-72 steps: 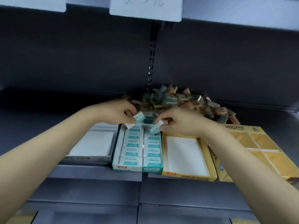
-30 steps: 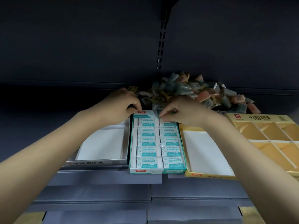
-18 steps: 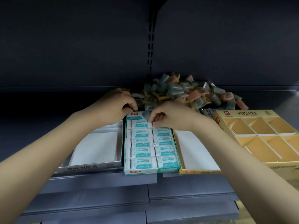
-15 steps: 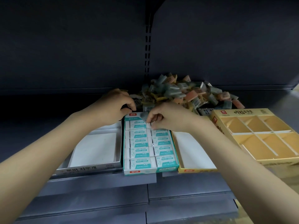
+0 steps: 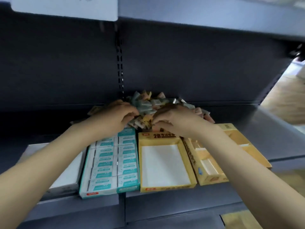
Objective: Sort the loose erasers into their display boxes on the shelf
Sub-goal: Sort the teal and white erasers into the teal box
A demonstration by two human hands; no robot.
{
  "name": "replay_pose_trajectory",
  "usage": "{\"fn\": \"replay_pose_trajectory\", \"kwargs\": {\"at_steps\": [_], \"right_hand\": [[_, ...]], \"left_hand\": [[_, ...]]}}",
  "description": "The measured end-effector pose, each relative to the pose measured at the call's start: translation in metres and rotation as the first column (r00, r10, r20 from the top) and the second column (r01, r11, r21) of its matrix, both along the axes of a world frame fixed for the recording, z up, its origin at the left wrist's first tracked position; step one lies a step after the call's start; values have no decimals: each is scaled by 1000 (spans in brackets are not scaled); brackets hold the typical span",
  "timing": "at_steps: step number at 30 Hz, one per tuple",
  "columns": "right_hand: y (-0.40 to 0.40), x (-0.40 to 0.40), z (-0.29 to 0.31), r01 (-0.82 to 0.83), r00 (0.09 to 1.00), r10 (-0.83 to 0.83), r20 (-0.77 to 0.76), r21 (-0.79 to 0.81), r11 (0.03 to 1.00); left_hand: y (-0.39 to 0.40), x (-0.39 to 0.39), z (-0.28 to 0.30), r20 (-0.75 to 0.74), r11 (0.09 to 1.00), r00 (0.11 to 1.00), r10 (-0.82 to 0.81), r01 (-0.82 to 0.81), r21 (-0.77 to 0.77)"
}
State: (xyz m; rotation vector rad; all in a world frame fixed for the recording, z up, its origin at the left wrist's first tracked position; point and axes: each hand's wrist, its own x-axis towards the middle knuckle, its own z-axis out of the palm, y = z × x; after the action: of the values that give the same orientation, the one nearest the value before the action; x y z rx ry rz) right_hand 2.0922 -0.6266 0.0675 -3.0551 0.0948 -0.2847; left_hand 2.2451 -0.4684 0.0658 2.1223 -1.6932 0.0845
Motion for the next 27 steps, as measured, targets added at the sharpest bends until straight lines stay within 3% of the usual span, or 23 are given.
{"fn": "replay_pose_trajectory", "kwargs": {"at_steps": [5, 12, 15, 27], "right_hand": [[-69, -42, 10, -41, 991, 64, 117, -192, 981], [-156, -77, 10, -2, 1000, -2, -15, -234, 972], [-174, -83, 6, 0, 998, -10, -59, -166, 986], [-201, -60, -26, -316, 945, 325, -27, -322, 892]], "left_hand": [[-51, -37, 5, 15, 998, 999, -31, 32, -62], [-107, -63, 1, 111, 997, 992, 62, -56, -57], [-119, -64, -5, 99, 994, 990, 102, -100, -33], [-123, -74, -18, 86, 979, 976, 202, -202, -13]]}}
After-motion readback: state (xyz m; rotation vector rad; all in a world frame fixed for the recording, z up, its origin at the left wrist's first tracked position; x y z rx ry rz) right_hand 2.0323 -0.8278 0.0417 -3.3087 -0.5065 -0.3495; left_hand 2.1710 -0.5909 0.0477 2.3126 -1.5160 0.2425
